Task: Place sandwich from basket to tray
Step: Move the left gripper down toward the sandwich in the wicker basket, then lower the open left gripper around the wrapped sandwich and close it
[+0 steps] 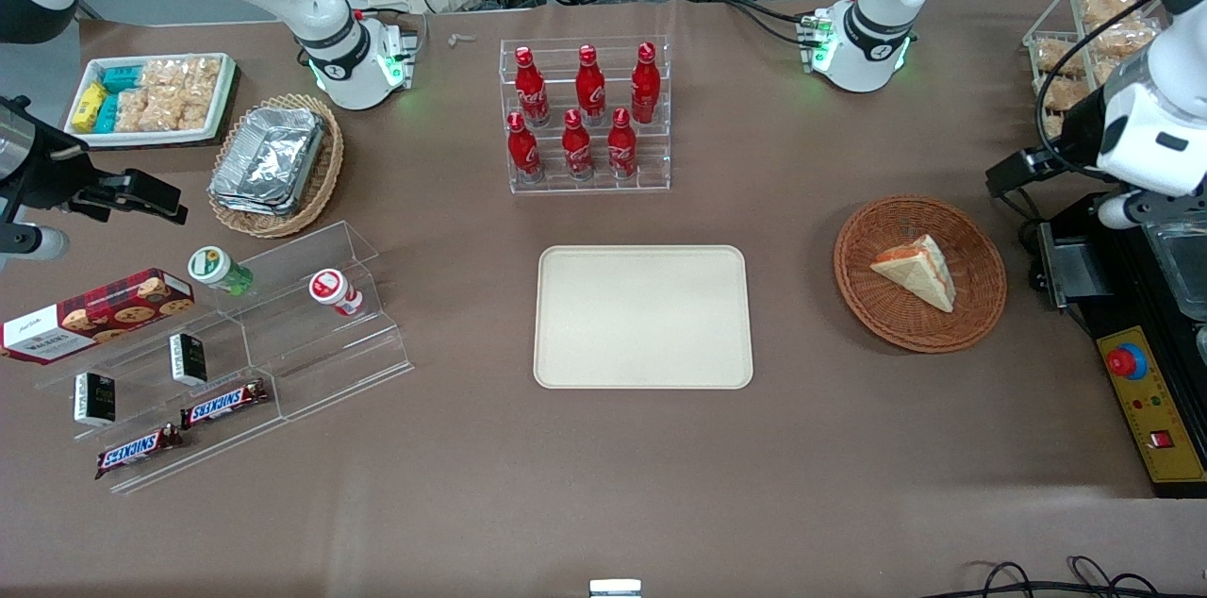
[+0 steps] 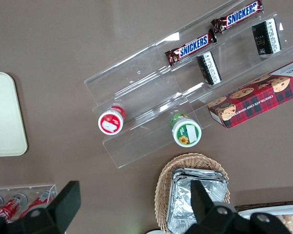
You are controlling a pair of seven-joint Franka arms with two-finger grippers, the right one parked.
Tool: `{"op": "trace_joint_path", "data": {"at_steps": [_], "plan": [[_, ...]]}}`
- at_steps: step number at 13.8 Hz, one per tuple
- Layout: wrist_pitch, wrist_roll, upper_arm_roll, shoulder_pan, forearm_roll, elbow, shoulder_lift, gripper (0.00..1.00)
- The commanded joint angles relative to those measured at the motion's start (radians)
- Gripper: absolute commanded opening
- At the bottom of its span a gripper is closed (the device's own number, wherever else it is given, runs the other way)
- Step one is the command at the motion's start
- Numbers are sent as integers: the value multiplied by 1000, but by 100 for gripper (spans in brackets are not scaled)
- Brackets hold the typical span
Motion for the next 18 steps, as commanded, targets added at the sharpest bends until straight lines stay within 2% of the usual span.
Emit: {"op": "trace_joint_path", "data": {"at_steps": [1,5,7,10,15,18], "plan": [[75,-63,31,1,11,-119,-46,100],[266,-147,68,0,10,-334,-100,100],[325,-258,68,-5,8,-406,-86,100],[507,-283,69,-5,2,-546,-77,100],[645,-350,71,-5,-4,-579,67,100],[694,-353,118,-5,-65,-572,166,100]]}}
